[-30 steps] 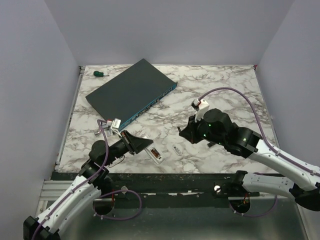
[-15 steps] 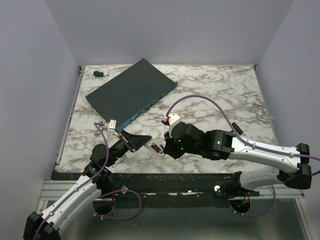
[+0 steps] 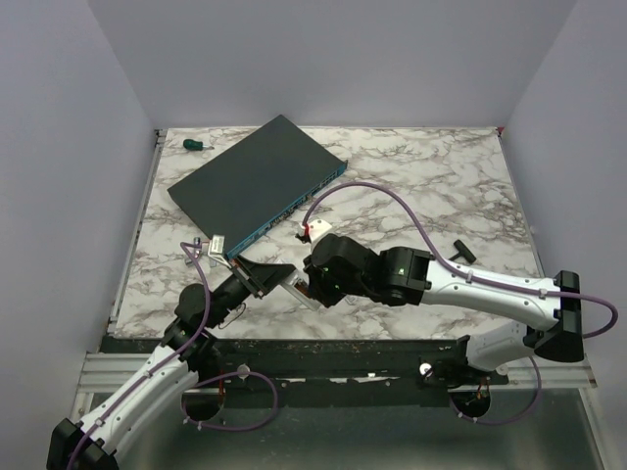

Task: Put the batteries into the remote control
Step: Load the battery into the remote control.

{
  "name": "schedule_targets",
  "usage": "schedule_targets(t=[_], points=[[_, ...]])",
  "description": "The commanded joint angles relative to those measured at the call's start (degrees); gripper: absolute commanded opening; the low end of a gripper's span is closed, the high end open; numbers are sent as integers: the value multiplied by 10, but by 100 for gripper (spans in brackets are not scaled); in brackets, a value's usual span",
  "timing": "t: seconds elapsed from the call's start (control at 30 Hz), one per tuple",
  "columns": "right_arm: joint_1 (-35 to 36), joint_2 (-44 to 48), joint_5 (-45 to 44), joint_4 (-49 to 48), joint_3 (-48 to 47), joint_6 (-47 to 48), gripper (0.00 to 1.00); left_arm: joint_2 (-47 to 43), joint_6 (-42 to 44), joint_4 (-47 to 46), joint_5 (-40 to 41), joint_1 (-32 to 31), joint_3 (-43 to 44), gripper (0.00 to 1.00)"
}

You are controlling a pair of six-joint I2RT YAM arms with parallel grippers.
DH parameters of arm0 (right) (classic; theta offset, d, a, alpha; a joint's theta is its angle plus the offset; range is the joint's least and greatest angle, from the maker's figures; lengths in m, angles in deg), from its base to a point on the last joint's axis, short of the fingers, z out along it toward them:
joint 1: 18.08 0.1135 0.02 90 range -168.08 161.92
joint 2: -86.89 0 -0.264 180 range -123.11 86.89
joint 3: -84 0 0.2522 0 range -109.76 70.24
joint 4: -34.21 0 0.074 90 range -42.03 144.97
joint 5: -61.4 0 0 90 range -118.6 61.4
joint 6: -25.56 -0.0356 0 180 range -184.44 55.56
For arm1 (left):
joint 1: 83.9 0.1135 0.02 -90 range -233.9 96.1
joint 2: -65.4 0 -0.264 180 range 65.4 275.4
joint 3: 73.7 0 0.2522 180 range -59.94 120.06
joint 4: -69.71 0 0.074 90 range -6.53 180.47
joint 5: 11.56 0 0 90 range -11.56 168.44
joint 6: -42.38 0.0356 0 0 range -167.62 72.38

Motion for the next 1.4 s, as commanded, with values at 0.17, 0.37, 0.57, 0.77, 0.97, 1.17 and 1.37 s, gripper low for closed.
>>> schedule_targets(t=[0.17,0.37,0.57,0.77,0.97,1.17,1.37], points=[[3,-16,27,14,-14,26,1,0,-7,1,13,3,1,0],[3,-25,33,13,-16,36,1,0,-9,0,14,3,0,0],[3,-38,23,18,-21,42,1,-3,-9,1,13,2,-1,0],[3,-46,6,29,-28,42,2,-6,-10,4,13,2,-1,0],[3,-49,-7,34,-34,42,12,-8,-12,4,14,2,-3,0],[2,-52,-4,32,-36,44,20,-10,-13,4,14,2,-4,0],[3,-48,0,17,-32,49,24,-9,-16,4,14,2,-4,0]])
